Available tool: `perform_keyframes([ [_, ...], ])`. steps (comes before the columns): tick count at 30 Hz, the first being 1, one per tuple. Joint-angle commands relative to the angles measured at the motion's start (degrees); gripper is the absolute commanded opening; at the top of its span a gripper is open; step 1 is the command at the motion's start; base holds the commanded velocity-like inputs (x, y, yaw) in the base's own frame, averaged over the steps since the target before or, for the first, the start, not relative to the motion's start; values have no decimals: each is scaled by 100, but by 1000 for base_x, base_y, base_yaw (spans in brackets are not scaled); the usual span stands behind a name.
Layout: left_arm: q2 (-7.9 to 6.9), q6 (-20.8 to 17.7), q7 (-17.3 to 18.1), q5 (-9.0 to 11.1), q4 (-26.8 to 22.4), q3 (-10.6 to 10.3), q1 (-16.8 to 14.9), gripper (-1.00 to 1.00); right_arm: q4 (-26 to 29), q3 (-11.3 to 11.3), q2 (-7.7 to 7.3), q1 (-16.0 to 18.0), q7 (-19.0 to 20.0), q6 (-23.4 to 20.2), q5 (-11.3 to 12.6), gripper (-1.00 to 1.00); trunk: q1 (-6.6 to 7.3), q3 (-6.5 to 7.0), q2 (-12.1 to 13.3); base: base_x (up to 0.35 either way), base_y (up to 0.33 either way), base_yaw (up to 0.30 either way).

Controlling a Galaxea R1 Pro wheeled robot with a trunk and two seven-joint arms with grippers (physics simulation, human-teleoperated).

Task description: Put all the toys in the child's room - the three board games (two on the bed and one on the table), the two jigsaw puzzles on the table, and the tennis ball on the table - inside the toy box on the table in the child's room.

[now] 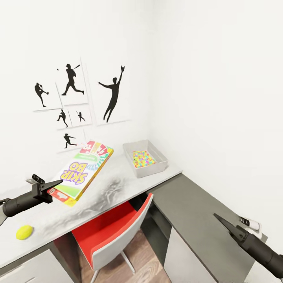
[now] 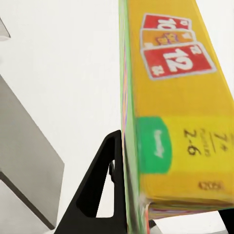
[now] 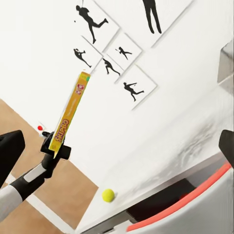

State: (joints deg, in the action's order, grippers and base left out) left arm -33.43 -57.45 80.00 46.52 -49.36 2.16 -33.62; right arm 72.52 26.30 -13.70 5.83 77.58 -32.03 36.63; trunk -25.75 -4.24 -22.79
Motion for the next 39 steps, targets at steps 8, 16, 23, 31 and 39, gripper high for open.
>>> perform_keyframes([
  [8,8,-127,-39,115,23,4,-5,-100,-1,6,-4,6,9,-63,19,100,-4,34,-13,0,0,-230],
  [16,110,-127,-31,113,172,12,-5,-100,-1,7,-9,6,4,-66,20,100,-4,80,-13,0,0,-230],
  [23,206,-105,-25,105,251,33,-5,-100,-3,7,-14,6,3,-73,20,100,-4,121,-13,0,0,-230],
  [31,208,-85,-9,110,274,49,-5,-100,-27,7,-26,6,4,-83,20,100,-4,167,-13,0,0,-230],
  [39,201,-112,-17,96,278,261,-5,-100,-207,179,-38,6,6,-93,20,100,-4,212,-13,0,0,-225],
])
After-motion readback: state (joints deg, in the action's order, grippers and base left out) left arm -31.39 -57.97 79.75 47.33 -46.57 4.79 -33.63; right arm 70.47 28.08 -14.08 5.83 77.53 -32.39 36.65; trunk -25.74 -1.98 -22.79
